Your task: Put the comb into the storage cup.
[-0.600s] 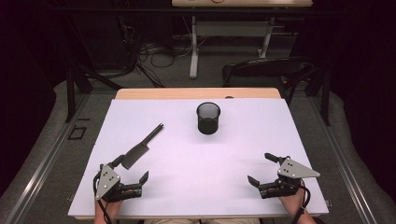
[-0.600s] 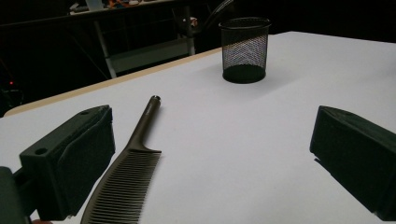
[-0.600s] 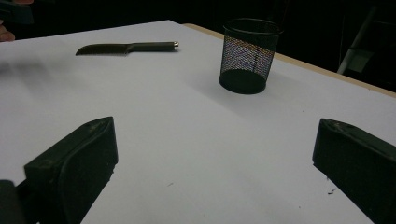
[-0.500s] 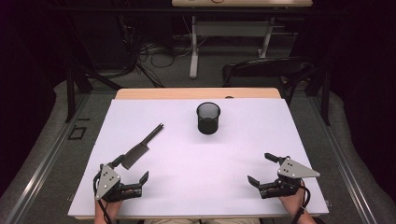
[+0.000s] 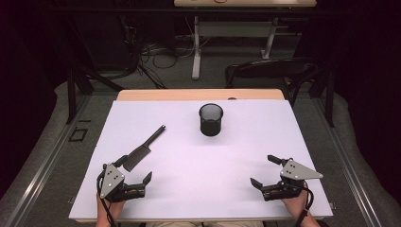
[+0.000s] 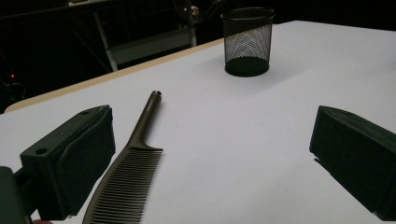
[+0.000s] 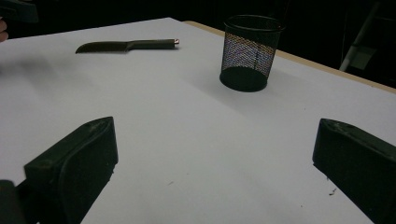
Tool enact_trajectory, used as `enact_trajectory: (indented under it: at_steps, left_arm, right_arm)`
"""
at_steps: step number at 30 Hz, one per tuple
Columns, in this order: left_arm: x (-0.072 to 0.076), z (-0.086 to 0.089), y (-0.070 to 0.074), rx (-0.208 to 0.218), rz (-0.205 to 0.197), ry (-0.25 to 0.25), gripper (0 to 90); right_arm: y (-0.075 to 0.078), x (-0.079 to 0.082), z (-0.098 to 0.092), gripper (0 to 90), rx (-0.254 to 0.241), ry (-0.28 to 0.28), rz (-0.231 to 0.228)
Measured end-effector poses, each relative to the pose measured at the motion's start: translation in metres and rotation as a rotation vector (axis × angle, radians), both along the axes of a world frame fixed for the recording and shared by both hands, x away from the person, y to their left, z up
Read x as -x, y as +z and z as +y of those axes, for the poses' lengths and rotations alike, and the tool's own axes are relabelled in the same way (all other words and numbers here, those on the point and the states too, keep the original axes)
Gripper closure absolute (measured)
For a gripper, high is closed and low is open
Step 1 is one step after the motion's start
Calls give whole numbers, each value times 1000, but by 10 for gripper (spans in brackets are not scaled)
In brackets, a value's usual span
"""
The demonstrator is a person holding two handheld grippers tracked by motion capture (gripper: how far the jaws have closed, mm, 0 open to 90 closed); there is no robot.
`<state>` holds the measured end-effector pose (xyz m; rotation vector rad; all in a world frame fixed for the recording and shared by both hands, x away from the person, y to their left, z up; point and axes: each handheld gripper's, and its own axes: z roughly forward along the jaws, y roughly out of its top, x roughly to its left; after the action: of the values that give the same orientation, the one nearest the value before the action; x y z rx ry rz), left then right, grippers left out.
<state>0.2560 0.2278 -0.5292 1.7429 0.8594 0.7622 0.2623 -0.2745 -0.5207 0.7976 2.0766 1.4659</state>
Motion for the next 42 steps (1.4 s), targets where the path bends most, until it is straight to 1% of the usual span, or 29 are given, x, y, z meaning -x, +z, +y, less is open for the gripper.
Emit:
enact_trajectory:
  at_steps: [1, 2, 3, 4, 7, 8, 10, 12, 14, 15, 24, 25, 28, 29, 38, 40, 41, 42]
  left_arm:
    - [-1, -2, 1, -3, 13, -2, 3]
    - [-1, -2, 1, -3, 13, -2, 2]
    - [-2, -3, 2, -8, 22, 2, 2]
    - [-3, -3, 3, -1, 25, -1, 2]
    - [-4, -4, 4, -1, 29, 1, 2]
    - [-6, -4, 5, 0, 43, -3, 1]
    - [-8, -5, 5, 0, 50, -3, 1]
    - [-12, -7, 6, -10, 68, -9, 1]
    - [-13, -8, 7, -11, 69, -7, 1]
    - [-16, -9, 8, -19, 76, -6, 1]
    - [-26, -12, 10, -25, 83, -3, 1]
    - [-28, -13, 11, -33, 86, -4, 0]
    - [-30, -14, 11, -31, 89, -5, 0]
    - [-33, -14, 11, -39, 92, -3, 0]
    - [-40, -14, 12, -40, 101, 11, 0]
    - [-43, -14, 12, -33, 105, 16, 0]
    - [-44, -14, 12, -41, 105, 15, 0]
    - [-45, -14, 12, -39, 107, 17, 0]
  right_arm:
    - [0, 0, 0, 0, -4, 0, 4]
    - [0, 0, 0, 0, -5, 0, -1]
    - [0, -1, 0, 0, -5, 0, -1]
    - [0, 0, 0, 0, -4, 2, 7]
    - [-1, -1, 0, 0, 0, 2, 8]
    - [-1, -1, 1, 0, -1, 3, 10]
    - [-1, -1, 1, 0, 0, 4, 10]
    - [-1, -1, 0, 0, 1, 2, 8]
    - [-1, -1, 0, 0, 2, 2, 5]
    - [-1, -1, 0, 0, 0, 1, 7]
    - [-1, -2, 0, 0, 0, 2, 9]
    - [-1, -2, 0, 0, 1, 2, 9]
    - [-1, -2, 0, 0, -1, 1, 10]
    - [-1, -2, 0, 0, 2, 2, 9]
    - [-2, -2, 1, 0, 2, 3, 11]
    - [-2, -2, 1, 0, 1, 4, 12]
    - [-2, -2, 1, 0, 1, 4, 13]
    - [-2, -2, 1, 0, 1, 3, 12]
